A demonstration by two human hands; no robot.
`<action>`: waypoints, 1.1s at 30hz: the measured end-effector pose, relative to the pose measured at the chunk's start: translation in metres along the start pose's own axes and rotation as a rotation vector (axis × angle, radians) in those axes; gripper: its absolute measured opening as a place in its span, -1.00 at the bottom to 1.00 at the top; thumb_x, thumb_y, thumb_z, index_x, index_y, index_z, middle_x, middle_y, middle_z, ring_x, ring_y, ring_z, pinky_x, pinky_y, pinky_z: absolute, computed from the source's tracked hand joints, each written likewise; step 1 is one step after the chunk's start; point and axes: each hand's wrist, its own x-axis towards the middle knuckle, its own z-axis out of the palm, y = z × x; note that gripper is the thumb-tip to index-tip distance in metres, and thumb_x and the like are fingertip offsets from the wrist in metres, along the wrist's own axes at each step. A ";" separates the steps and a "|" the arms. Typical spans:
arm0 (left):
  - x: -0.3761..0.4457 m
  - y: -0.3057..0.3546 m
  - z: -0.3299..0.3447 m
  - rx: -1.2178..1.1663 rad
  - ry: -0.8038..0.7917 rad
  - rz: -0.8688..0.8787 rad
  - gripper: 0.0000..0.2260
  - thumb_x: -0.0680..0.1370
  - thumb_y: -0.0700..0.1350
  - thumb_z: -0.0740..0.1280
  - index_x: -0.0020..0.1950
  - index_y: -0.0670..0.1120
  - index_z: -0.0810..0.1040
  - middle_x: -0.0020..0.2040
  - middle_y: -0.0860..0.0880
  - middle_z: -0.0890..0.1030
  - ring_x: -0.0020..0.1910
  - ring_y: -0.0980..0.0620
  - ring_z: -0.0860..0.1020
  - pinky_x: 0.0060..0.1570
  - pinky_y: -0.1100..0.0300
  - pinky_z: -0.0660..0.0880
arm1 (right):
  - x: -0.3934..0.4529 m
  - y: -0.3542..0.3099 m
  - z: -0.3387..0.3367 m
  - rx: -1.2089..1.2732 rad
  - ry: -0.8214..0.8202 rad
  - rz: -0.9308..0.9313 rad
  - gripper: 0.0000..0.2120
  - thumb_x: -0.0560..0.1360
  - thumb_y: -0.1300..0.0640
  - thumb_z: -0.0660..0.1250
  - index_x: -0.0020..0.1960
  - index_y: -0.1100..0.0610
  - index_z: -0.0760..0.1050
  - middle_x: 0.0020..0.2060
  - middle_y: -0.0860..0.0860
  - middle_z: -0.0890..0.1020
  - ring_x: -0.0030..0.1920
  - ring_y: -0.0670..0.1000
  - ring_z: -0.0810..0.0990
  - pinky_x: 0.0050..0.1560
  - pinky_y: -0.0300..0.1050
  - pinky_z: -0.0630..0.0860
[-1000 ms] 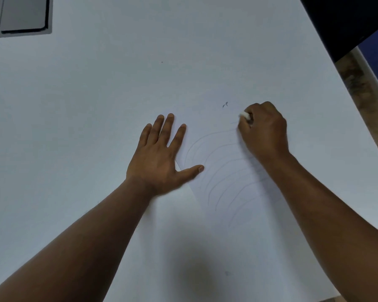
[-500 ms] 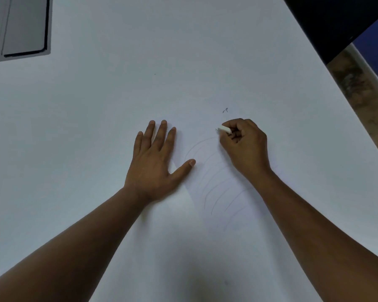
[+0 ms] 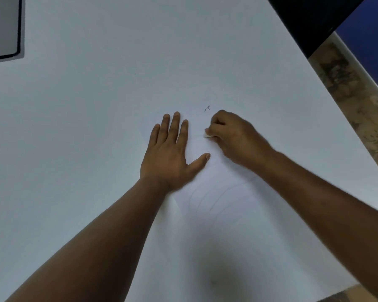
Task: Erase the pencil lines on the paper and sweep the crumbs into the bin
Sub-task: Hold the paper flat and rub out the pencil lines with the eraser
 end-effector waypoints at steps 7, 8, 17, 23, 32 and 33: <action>0.000 0.001 -0.001 -0.006 0.004 -0.009 -0.13 0.58 0.47 -0.07 0.70 -0.08 -0.05 0.70 -0.07 -0.15 0.67 -0.05 -0.25 0.62 -0.01 -0.25 | -0.005 0.047 -0.033 -0.051 0.080 0.125 -0.89 0.46 0.40 0.40 -0.07 0.25 0.61 -0.13 0.09 0.55 -0.14 0.10 0.59 -0.14 -0.03 0.58; 0.000 0.001 -0.002 -0.004 0.001 -0.011 -0.13 0.58 0.46 -0.07 0.70 -0.08 -0.06 0.70 -0.07 -0.16 0.66 -0.05 -0.26 0.62 -0.01 -0.25 | -0.004 0.042 -0.029 -0.022 0.113 0.123 -0.89 0.45 0.40 0.40 -0.07 0.25 0.61 -0.13 0.10 0.55 -0.15 0.09 0.59 -0.13 -0.07 0.57; -0.001 0.001 -0.001 0.013 0.005 -0.011 -0.13 0.58 0.46 -0.08 0.70 -0.08 -0.07 0.70 -0.08 -0.15 0.67 -0.06 -0.24 0.63 -0.03 -0.23 | 0.001 0.009 -0.004 -0.140 -0.015 0.051 -0.86 0.43 0.42 0.33 -0.12 0.21 0.49 -0.17 0.10 0.52 -0.19 0.15 0.46 -0.31 0.03 0.47; 0.000 0.001 -0.001 0.006 0.004 -0.007 -0.13 0.57 0.47 -0.09 0.70 -0.08 -0.06 0.70 -0.07 -0.15 0.67 -0.06 -0.25 0.63 -0.03 -0.23 | 0.003 0.035 -0.029 -0.218 0.050 0.134 -0.89 0.51 0.32 0.25 -0.19 0.24 0.46 -0.23 0.13 0.49 -0.26 0.18 0.45 -0.32 0.06 0.48; 0.000 0.001 -0.001 0.002 0.008 -0.005 -0.14 0.58 0.46 -0.07 0.70 -0.09 -0.05 0.70 -0.09 -0.14 0.67 -0.07 -0.23 0.63 -0.02 -0.23 | 0.011 0.006 -0.009 -0.226 -0.002 0.143 -0.93 0.49 0.31 0.28 -0.17 0.24 0.42 -0.23 0.20 0.47 -0.33 0.24 0.47 -0.38 0.00 0.41; -0.001 0.001 -0.001 0.002 0.008 -0.005 -0.14 0.58 0.46 -0.07 0.70 -0.09 -0.05 0.70 -0.08 -0.14 0.67 -0.06 -0.24 0.63 -0.02 -0.23 | 0.013 0.013 -0.013 -0.244 0.027 0.188 -0.93 0.50 0.29 0.28 -0.16 0.25 0.43 -0.22 0.21 0.48 -0.33 0.26 0.49 -0.37 0.01 0.42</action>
